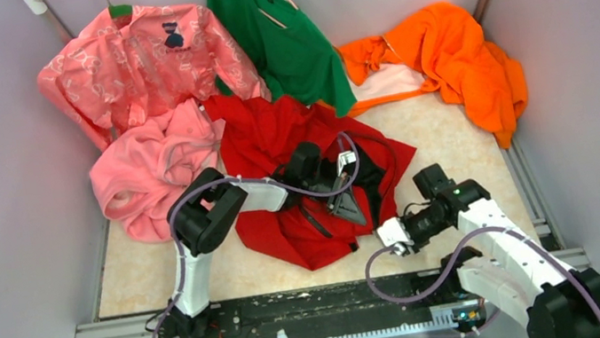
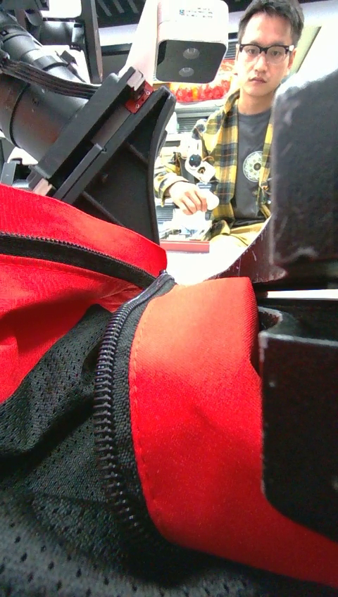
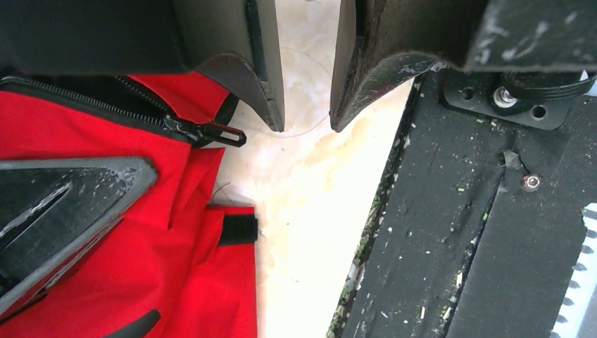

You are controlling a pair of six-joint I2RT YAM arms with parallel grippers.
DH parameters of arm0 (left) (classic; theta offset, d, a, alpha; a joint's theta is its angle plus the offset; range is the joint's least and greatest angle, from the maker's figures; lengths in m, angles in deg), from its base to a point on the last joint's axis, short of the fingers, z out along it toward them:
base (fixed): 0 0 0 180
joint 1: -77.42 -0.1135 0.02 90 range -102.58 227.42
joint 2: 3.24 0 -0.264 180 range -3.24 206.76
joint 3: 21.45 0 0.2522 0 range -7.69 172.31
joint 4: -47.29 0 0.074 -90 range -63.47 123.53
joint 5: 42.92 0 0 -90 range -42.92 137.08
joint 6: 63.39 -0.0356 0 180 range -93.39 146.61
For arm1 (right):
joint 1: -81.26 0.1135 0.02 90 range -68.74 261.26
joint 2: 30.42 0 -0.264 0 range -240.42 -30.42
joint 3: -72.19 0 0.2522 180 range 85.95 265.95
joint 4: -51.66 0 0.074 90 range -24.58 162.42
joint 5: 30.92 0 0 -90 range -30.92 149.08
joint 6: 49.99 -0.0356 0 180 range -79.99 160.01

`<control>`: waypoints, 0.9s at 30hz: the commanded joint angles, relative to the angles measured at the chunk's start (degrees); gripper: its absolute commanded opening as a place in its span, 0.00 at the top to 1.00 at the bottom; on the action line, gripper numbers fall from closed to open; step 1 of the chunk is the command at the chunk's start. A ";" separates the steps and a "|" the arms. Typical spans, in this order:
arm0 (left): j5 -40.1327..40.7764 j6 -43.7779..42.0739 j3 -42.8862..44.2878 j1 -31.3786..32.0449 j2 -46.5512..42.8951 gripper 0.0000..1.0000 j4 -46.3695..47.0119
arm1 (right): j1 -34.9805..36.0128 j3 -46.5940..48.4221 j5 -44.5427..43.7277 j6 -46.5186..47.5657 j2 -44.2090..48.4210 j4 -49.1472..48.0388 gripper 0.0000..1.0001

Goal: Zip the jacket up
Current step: Adjust the jacket at the center of the board.

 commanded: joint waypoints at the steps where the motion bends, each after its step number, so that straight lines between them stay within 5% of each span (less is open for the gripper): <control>1: -0.56 0.83 0.88 0.27 -0.30 1.00 2.75 | 0.55 0.05 1.90 -9.76 -1.13 -6.68 0.69; 12: -0.42 4.37 -1.17 0.99 0.29 1.00 9.32 | 0.46 10.43 18.46 -18.21 -6.19 1.07 0.69; 18: 0.18 5.31 -1.82 1.01 0.14 1.00 11.35 | -0.01 10.43 27.05 -40.92 -5.54 -9.34 0.67; 23: 0.63 6.96 -2.18 1.01 1.25 1.00 13.88 | -10.46 1.75 43.13 -78.55 -5.55 -41.56 0.68; 27: 0.53 7.44 -2.03 1.02 1.98 1.00 14.45 | -11.91 1.48 42.21 -69.14 -5.77 -30.59 0.65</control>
